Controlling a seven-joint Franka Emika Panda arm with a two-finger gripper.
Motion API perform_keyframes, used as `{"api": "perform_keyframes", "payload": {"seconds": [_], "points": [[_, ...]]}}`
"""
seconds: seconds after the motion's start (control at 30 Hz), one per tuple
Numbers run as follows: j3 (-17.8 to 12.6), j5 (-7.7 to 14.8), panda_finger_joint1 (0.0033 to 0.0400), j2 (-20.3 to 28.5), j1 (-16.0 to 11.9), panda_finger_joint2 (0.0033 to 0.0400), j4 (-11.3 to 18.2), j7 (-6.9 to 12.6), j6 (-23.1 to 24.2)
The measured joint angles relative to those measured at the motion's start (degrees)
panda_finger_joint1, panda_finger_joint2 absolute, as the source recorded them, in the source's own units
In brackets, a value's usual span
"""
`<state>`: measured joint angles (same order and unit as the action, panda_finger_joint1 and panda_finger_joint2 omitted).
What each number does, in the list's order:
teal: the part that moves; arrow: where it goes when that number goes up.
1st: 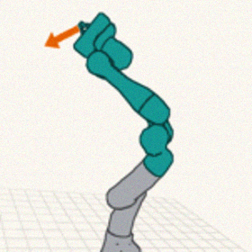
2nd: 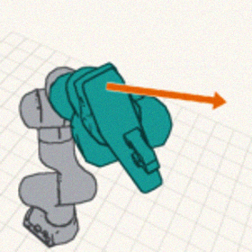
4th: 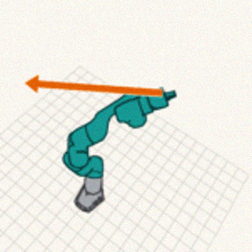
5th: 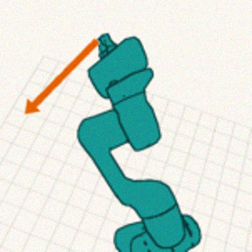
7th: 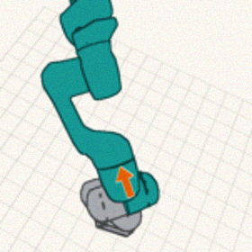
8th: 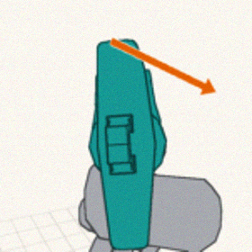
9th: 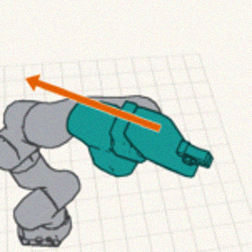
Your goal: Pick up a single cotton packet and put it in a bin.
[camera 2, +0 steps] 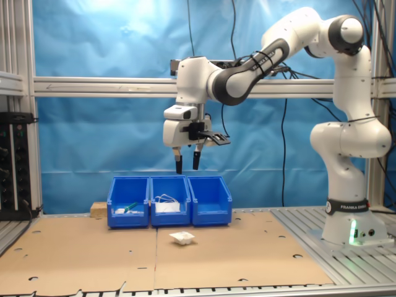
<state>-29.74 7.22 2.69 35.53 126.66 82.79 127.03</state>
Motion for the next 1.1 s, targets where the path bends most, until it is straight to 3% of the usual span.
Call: {"api": "perform_keyframes", "payload": {"seconds": [0.67, 1.1], "points": [[-5.4, 0.0, 0.0400, -6.6, 0.0, 0.0400, 0.2, 0.00, 4.7], [-6.6, -0.4, 0.0400, -10.8, -0.1, 0.0400, 4.0, 0.00, 12.7]]}}
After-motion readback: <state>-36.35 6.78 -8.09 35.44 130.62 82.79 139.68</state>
